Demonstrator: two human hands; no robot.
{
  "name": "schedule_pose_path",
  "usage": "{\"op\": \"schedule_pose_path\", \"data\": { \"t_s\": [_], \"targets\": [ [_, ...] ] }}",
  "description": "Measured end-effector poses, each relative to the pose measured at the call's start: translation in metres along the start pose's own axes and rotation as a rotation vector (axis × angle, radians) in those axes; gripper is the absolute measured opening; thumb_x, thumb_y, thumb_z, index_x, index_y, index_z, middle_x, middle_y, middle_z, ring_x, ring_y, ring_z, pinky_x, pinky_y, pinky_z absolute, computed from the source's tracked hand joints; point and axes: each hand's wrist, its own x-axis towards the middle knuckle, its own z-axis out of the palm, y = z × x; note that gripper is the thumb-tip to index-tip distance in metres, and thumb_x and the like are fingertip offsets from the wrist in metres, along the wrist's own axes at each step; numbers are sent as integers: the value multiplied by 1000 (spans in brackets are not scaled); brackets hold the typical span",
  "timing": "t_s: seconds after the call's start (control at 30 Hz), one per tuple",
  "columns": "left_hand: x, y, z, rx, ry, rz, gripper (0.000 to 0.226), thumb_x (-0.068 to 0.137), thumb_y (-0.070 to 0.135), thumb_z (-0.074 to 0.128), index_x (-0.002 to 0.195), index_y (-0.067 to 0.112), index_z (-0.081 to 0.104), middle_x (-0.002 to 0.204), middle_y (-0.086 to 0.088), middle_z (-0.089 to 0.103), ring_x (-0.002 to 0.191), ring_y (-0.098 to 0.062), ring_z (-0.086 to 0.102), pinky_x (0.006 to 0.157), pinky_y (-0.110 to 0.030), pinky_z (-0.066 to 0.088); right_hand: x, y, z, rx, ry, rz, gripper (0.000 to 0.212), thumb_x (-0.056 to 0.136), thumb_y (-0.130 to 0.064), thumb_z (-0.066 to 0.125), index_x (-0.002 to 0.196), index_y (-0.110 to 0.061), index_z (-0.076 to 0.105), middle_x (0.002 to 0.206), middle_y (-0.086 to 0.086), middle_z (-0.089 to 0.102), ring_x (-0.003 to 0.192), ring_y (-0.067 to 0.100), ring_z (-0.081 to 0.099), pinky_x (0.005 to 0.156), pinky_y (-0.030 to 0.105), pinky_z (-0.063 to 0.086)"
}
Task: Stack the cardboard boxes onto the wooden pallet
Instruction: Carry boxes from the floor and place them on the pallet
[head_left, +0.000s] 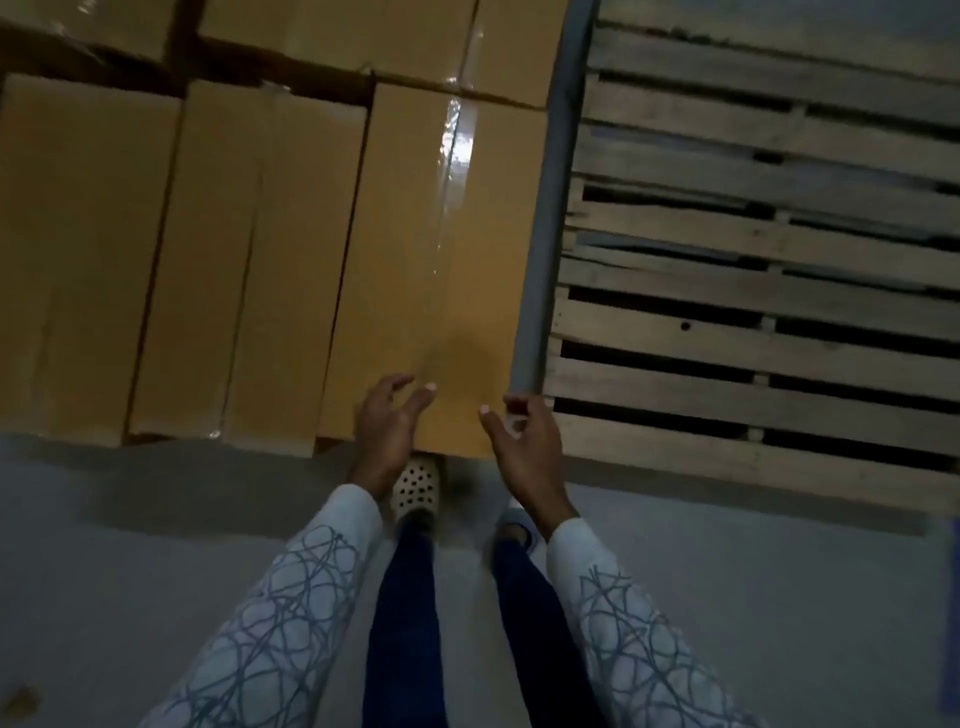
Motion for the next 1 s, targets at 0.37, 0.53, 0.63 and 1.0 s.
{"op": "schedule_pose_path", "data": {
  "t_s": [0.37,0.53,0.63,1.0],
  "targets": [
    [97,-50,-6,495,419,52,85,77,45,77,146,14,39,150,-13,33,138,-35,29,112,-49,26,77,48,69,-22,-13,233,73,93,-50,65,152,-16,40,148,9,53,132,30,54,111,49,45],
    [97,-55,-12,490,437,-35,89,76,41,79,147,9,37,146,-17,34,135,-37,30,110,-51,28,73,60,65,-57,-30,211,64,100,-53,57,153,-21,38,149,7,52,132,31,53,110,52,45],
    [90,-46,-12,381,321,-78,88,79,38,78,150,8,36,146,-15,32,137,-33,27,111,-45,28,69,59,53,29,13,269,57,102,-46,57,153,-27,39,150,5,52,134,30,52,112,50,42],
    [-93,73,-58,-76,4,-35,39,91,14,65,129,21,60,110,5,64,94,-12,60,85,-28,45,-76,-61,-90,16,289,344,61,88,-66,67,139,-33,59,134,-1,67,120,28,62,89,32,41]
  ]
}}
